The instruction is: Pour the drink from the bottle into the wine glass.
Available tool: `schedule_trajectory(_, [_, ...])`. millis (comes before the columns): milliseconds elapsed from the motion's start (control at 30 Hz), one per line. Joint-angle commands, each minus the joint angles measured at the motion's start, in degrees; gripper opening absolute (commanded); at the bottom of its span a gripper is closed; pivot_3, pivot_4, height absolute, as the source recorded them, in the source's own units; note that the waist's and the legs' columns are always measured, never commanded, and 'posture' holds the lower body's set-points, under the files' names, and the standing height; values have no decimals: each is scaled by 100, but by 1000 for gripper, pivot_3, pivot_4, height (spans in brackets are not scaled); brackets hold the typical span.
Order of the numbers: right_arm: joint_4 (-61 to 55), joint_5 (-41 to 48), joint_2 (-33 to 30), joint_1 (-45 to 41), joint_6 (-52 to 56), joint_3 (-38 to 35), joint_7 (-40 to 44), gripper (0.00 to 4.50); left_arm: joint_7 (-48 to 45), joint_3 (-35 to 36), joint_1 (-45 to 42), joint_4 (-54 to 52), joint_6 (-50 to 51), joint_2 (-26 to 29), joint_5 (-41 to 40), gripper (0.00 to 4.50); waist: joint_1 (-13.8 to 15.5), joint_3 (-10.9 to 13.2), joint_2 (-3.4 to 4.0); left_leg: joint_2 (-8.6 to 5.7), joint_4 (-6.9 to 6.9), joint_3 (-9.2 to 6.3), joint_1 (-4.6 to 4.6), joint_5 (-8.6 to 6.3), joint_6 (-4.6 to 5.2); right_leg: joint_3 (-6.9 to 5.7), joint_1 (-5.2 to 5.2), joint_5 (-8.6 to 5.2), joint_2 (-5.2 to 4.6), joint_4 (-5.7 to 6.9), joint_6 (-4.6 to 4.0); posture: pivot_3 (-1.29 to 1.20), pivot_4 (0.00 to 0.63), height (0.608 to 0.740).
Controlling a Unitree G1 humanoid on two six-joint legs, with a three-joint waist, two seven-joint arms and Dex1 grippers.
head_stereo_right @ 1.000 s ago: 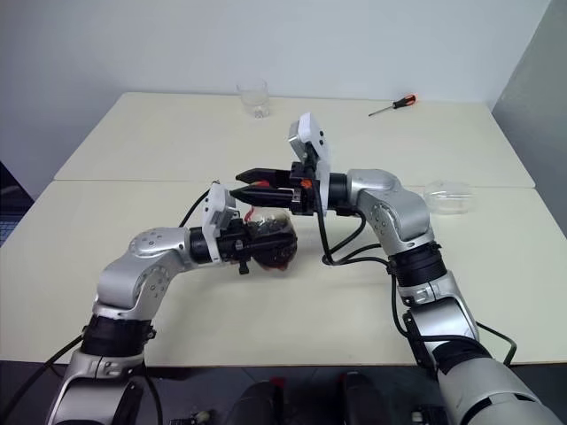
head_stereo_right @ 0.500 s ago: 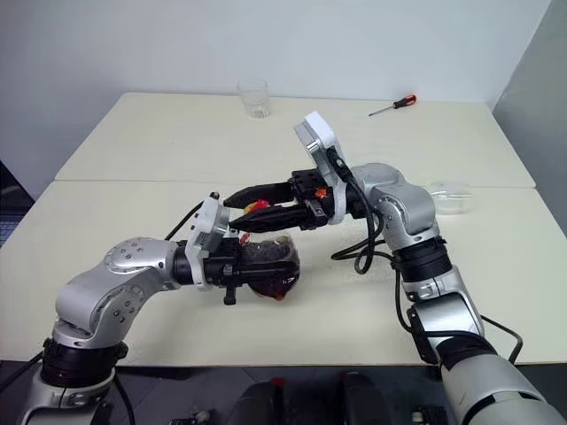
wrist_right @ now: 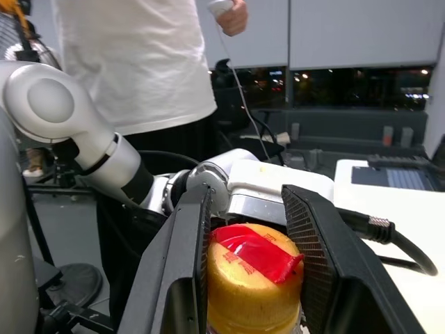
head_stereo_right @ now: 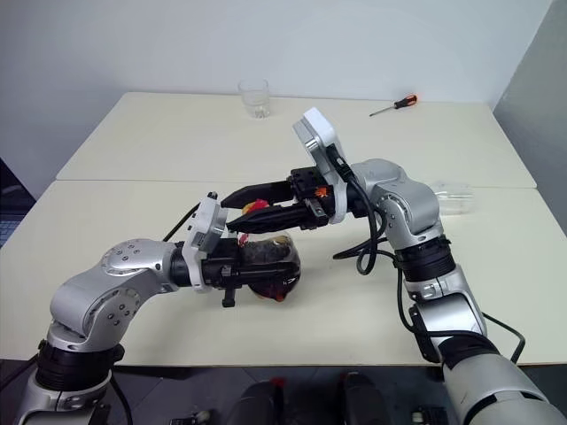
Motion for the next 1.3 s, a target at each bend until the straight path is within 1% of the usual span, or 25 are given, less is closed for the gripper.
schedule_trajectory(33, [-218, 6, -121, 116, 144, 8, -135, 1622, 17, 256, -272, -81, -262, -85, -229, 1082, 0, 0, 0, 0, 0, 0, 0, 0, 0, 0, 0, 0, 0, 0, 0, 0, 150, 740])
schedule_trajectory(67, [-233, 11, -138, 124, 155, -7, -182, 2026, 2, 245, -297, -55, -270, -89, -222, 1081, 0, 0, 0, -1, 0, 1, 0, 0, 0, 0, 0, 0, 0, 0, 0, 0, 150, 740])
schedule_trajectory(167, [-278, 73, -199, 114, 249, -79, -329, 2905, -30, 232, -326, -20, -279, -88, -230, 1061, 1, 3, 0, -1, 2, 1, -2, 0, 0, 1, 0, 0, 0, -1, 0, 0, 150, 740])
schedule_trajectory(267, [-333, 141, -258, 112, 365, -156, -480, 4033, -41, 231, -307, -7, -295, -76, -236, 1061, 0, 4, 2, -2, 1, 3, -1, 0, 0, 2, 0, 0, 0, -2, 0, 0, 150, 740])
schedule_trajectory(300, [-365, 159, -294, 125, 399, -181, -531, 4322, -37, 232, -300, -1, -297, -77, -232, 1061, 0, 4, 2, -1, 0, 3, -1, 0, 0, 2, 0, 0, 0, -3, 0, 0, 150, 740])
schedule_trajectory(333, [-417, 195, -330, 140, 465, -230, -611, 4500, -2, 247, -289, 9, -292, -84, -223, 1061, 0, 5, 3, -2, 0, 2, -1, 0, 0, 1, 0, 0, 0, -3, 0, 0, 150, 740])
schedule_trajectory(400, [-504, 253, -369, 166, 554, -282, -720, 4500, 44, 271, -264, 1, -282, -87, -222, 1060, 1, 5, 3, -1, 0, 1, -1, 0, 0, 1, 0, 0, 0, -2, 0, 0, 150, 740])
schedule_trajectory(533, [-905, 563, -372, 237, 953, -763, -1475, 4500, 363, 416, -206, 233, -357, -156, -70, 1060, 2, 5, 3, 0, 0, 1, -2, 0, 0, 2, 0, 0, 0, -2, 0, 0, 150, 740])
schedule_trajectory(633, [-1314, 707, -262, 409, 1082, -954, -2052, 4500, 585, 407, -135, 468, -579, -269, 143, 1060, 1, 5, 4, 0, 0, 1, -2, 0, 0, 3, 0, 0, 0, -2, 0, 0, 150, 740])
schedule_trajectory(733, [-1698, 574, -142, 615, 1039, -909, -2625, 4500, 735, 362, -139, 761, -845, -375, 395, 1059, 0, 5, 4, -1, -2, 1, -1, 0, 0, 2, 0, 0, 0, -2, 0, 0, 150, 740])
schedule_trajectory(900, [-1839, -91, 22, 796, 771, -571, -3515, 4500, 743, 334, -331, 1258, -1159, -474, 643, 1049, 1, 5, 4, -2, -1, 3, -2, 0, 0, 2, 0, 0, 0, -3, 0, 0, 150, 740])
schedule_trajectory(1000, [-1665, -389, 211, 741, 549, -461, -3872, 4500, 663, 297, -411, 1502, -1314, -489, 751, 1043, 1, 6, 4, -4, -2, 2, -3, 0, 0, 1, -1, 0, 1, -3, 0, 0, 150, 740])
schedule_trajectory(1100, [-1500, -615, 312, 679, 380, -379, -4032, 4500, 609, 256, -472, 1635, -1398, -501, 819, 1043, 0, 6, 4, -3, -2, 5, -2, 0, 0, 3, -1, 0, 1, -3, 0, 0, 150, 740])
schedule_trajectory(1300, [-1383, -641, 549, 613, 420, -331, -4194, 4500, 536, 236, -588, 1847, -1499, -517, 892, 1042, 0, 6, 4, -3, -2, 5, -3, 0, 0, 3, -1, 0, 0, -3, 0, 0, 150, 740])
